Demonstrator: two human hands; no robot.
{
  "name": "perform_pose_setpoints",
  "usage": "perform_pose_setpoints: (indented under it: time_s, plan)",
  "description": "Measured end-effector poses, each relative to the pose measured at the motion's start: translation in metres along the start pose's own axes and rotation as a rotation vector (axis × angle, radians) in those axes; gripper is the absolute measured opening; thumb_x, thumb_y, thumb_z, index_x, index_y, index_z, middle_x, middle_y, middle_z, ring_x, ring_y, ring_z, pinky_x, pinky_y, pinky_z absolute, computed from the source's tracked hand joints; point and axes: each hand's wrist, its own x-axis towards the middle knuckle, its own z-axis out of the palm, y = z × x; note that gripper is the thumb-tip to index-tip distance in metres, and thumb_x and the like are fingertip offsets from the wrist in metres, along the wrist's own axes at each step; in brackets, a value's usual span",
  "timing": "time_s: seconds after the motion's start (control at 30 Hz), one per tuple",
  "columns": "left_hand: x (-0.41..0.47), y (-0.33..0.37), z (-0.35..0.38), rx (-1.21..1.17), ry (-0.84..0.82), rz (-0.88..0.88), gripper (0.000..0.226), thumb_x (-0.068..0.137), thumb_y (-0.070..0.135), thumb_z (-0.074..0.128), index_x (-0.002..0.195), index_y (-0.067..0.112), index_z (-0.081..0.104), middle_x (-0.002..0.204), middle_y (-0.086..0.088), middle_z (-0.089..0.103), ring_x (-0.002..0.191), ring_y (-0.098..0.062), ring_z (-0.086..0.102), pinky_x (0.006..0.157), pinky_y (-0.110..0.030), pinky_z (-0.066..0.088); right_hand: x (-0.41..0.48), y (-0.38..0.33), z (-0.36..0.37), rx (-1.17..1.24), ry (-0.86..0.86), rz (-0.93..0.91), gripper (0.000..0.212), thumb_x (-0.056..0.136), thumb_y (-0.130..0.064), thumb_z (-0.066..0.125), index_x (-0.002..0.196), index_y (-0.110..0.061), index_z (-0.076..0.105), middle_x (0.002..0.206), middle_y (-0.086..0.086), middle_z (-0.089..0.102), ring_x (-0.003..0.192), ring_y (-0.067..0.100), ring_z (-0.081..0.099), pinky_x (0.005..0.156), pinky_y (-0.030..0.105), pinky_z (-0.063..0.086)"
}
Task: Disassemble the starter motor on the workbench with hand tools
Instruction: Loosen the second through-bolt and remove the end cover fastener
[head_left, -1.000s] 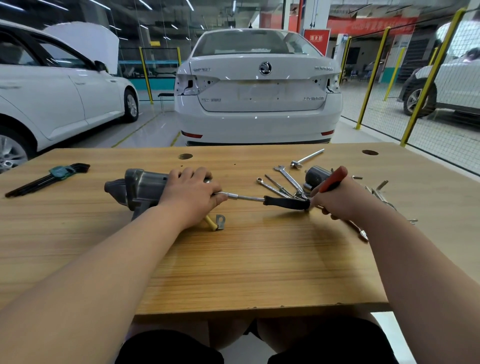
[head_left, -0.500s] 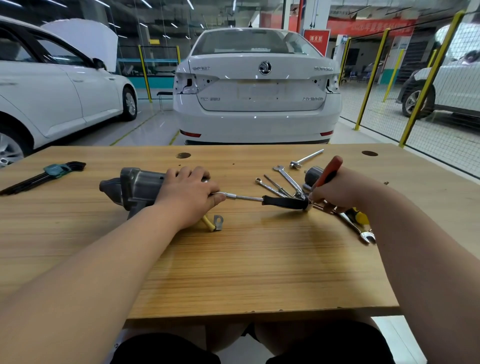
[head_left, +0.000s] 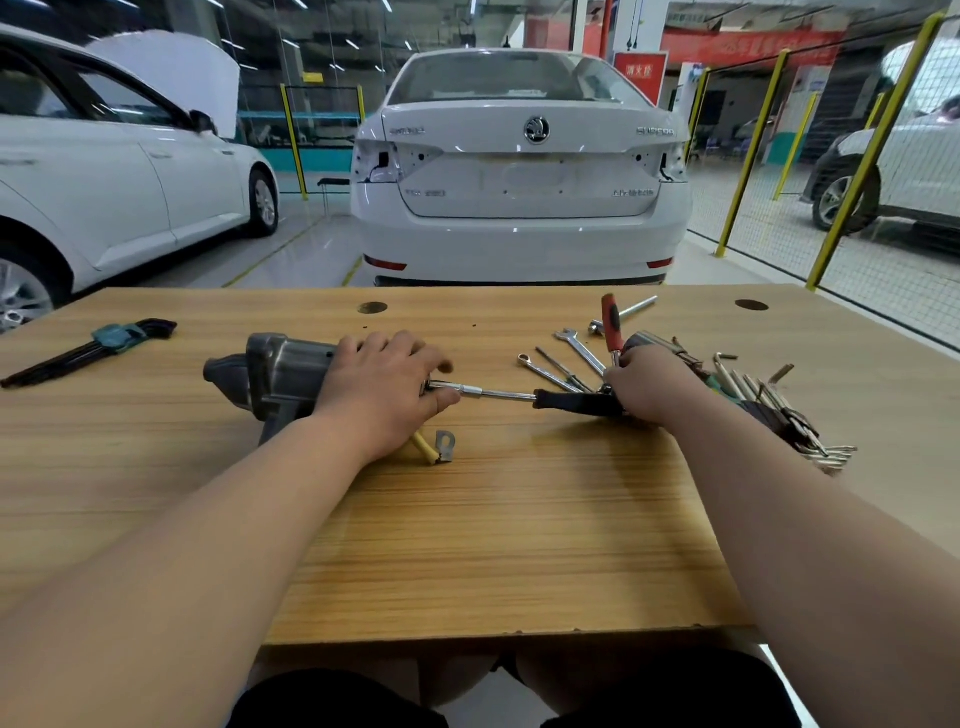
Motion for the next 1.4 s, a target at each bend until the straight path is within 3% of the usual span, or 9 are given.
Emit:
perform_pose_setpoints:
  time_s: [0.1, 0.27, 0.4, 0.57, 0.7, 0.83, 0.97, 1.23, 1.4]
  plan:
    - [0.001, -0.001, 0.001, -0.018, 0.012, -0.013, 0.055, 0.086, 0.068, 0.038, 0.133, 0.038, 0.037, 0.136, 0.009, 0.043, 0.125, -0.018, 0.037, 0.101, -0.04, 0.022, -0.006, 0.008, 0.001, 0.077, 0.054, -0.031, 0.025, 0.1, -0.025, 0.051, 0.118, -0.011, 0.062, 0.096, 0.008, 0.066, 0.085, 0.025, 0.062, 0.07, 0.035, 0.049]
    - [0.0, 0.0, 0.0, -0.02, 0.012, -0.015, 0.053, 0.085, 0.07, 0.039, 0.129, 0.041, 0.04, 0.133, 0.009, 0.044, 0.124, -0.018, 0.038, 0.101, -0.039, 0.022, -0.033, 0.029, -0.003, 0.449, 0.016, -0.032, 0.014, 0.095, -0.01, 0.059, 0.094, -0.023, 0.065, 0.1, 0.005, 0.07, 0.076, 0.022, 0.067, 0.065, 0.034, 0.057]
    - [-0.001, 0.002, -0.002, 0.004, -0.012, 0.002, 0.045, 0.088, 0.068, 0.035, 0.124, 0.044, 0.046, 0.132, 0.009, 0.044, 0.123, -0.018, 0.037, 0.1, -0.04, 0.022, -0.056, 0.04, -0.001, 0.371, 0.028, -0.112, 0.028, 0.095, -0.008, 0.056, 0.09, -0.035, 0.065, 0.107, 0.001, 0.068, 0.097, 0.022, 0.064, 0.09, 0.041, 0.054]
    - [-0.001, 0.001, -0.002, 0.028, -0.039, 0.019, 0.042, 0.09, 0.066, 0.029, 0.121, 0.046, 0.051, 0.134, 0.009, 0.041, 0.124, -0.019, 0.034, 0.099, -0.04, 0.02, -0.069, 0.049, -0.006, 0.165, 0.025, -0.243, 0.029, 0.096, -0.014, 0.057, 0.109, -0.04, 0.062, 0.107, -0.01, 0.056, 0.09, 0.006, 0.051, 0.068, 0.018, 0.037]
    - [-0.001, 0.0, 0.001, 0.048, -0.029, 0.027, 0.044, 0.091, 0.065, 0.028, 0.121, 0.045, 0.053, 0.136, 0.008, 0.039, 0.126, -0.019, 0.032, 0.099, -0.04, 0.02, -0.073, 0.057, -0.019, 0.11, -0.085, -0.301, 0.03, 0.096, -0.022, 0.062, 0.114, -0.046, 0.062, 0.109, -0.018, 0.056, 0.092, 0.001, 0.051, 0.077, 0.015, 0.036]
    - [0.0, -0.001, 0.004, 0.051, -0.011, 0.02, 0.043, 0.091, 0.066, 0.028, 0.119, 0.045, 0.054, 0.136, 0.009, 0.04, 0.125, -0.019, 0.032, 0.099, -0.039, 0.019, -0.054, 0.047, -0.026, 0.178, -0.063, -0.213, 0.027, 0.097, -0.029, 0.06, 0.123, -0.037, 0.062, 0.089, -0.011, 0.065, 0.069, 0.007, 0.059, 0.06, 0.022, 0.042]
    - [0.0, 0.0, 0.006, 0.06, 0.021, 0.018, 0.041, 0.09, 0.065, 0.03, 0.116, 0.046, 0.055, 0.135, 0.01, 0.041, 0.123, -0.018, 0.035, 0.099, -0.039, 0.021, -0.019, 0.024, -0.019, 0.127, -0.016, -0.112, 0.016, 0.1, -0.023, 0.051, 0.109, -0.015, 0.061, 0.08, 0.005, 0.066, 0.055, 0.014, 0.059, 0.043, 0.022, 0.043]
    - [0.001, -0.001, 0.007, 0.063, 0.009, 0.015, 0.044, 0.089, 0.067, 0.029, 0.115, 0.045, 0.056, 0.134, 0.011, 0.04, 0.123, -0.018, 0.034, 0.098, -0.039, 0.02, -0.008, 0.023, 0.0, 0.273, 0.05, -0.071, 0.015, 0.096, -0.021, 0.058, 0.108, -0.019, 0.066, 0.088, 0.001, 0.066, 0.078, 0.021, 0.064, 0.08, 0.044, 0.058]
    - [0.004, -0.003, 0.004, 0.059, -0.041, 0.022, 0.052, 0.087, 0.07, 0.023, 0.118, 0.043, 0.055, 0.135, 0.009, 0.04, 0.124, -0.019, 0.033, 0.098, -0.041, 0.02, -0.037, 0.037, -0.011, 0.468, -0.022, -0.104, 0.006, 0.094, -0.021, 0.064, 0.098, -0.024, 0.067, 0.09, 0.002, 0.071, 0.073, 0.018, 0.072, 0.057, 0.029, 0.053]
